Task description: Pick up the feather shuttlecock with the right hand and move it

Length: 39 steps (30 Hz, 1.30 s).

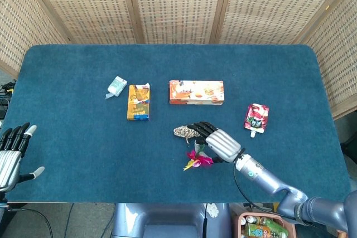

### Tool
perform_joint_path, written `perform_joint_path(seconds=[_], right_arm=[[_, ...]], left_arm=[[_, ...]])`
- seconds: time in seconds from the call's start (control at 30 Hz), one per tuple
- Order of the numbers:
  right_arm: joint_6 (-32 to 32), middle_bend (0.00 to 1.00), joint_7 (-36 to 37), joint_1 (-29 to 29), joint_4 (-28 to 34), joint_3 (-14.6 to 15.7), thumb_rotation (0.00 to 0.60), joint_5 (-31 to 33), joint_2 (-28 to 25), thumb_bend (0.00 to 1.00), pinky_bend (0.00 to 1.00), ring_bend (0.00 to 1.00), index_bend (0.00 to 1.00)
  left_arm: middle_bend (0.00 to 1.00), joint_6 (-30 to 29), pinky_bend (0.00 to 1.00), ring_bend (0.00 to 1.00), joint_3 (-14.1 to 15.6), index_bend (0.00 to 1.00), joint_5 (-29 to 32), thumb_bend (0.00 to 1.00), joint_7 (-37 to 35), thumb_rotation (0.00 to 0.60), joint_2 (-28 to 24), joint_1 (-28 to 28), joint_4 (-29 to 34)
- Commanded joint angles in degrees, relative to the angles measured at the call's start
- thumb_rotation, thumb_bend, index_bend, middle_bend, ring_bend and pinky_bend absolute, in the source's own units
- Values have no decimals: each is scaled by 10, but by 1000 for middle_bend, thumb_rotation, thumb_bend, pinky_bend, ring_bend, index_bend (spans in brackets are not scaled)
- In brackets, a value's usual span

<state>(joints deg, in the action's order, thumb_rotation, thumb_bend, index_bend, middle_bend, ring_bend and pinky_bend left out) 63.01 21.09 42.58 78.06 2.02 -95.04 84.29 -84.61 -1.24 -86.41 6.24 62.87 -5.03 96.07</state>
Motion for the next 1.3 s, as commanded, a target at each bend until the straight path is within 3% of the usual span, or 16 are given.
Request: perform_joint_path(seconds=[0.03,0.1,0.2,0.47,0.63,0.77,1.03,1.3], right_arm=[[-12,51,-20,0,15,-11,600,20,-6,126,38,0,176],[-9,47,-21,-3,29,-20,600,29,-8,77,38,0,75],[2,29,-28,-7,41,-28,600,30,-14,60,38,0,6],[13,0,-91,-20,118,-45,600,46,-80,1,19,0,0],[65,0,-211,-63,174,-43,600,48,-152,0,0,0,0],[130,0,-263,-115,170,-28,600,40,-163,0,0,0,0],[241,0,-279,-218,141,1,600,49,-152,0,0,0,0],[289,0,-308,-278,117,8,600,54,-134,0,0,0,0]], left_arm=[[0,1,0,0,0,0,1,0,1,600,1,0,0],[0,0,0,0,-1,0,2,0,1,600,1,-1,0],[0,-1,0,0,-4,0,7,0,0,600,0,0,-1],[0,-5,0,0,-4,0,3,0,-7,600,-3,2,0],[0,-17,0,0,-4,0,-2,0,-6,600,-3,7,-1],[0,-35,0,0,-12,0,4,0,15,600,9,12,-8],[0,-38,0,0,-7,0,-6,0,15,600,11,14,-8],[0,-39,0,0,-2,0,-16,0,36,600,23,15,-13]])
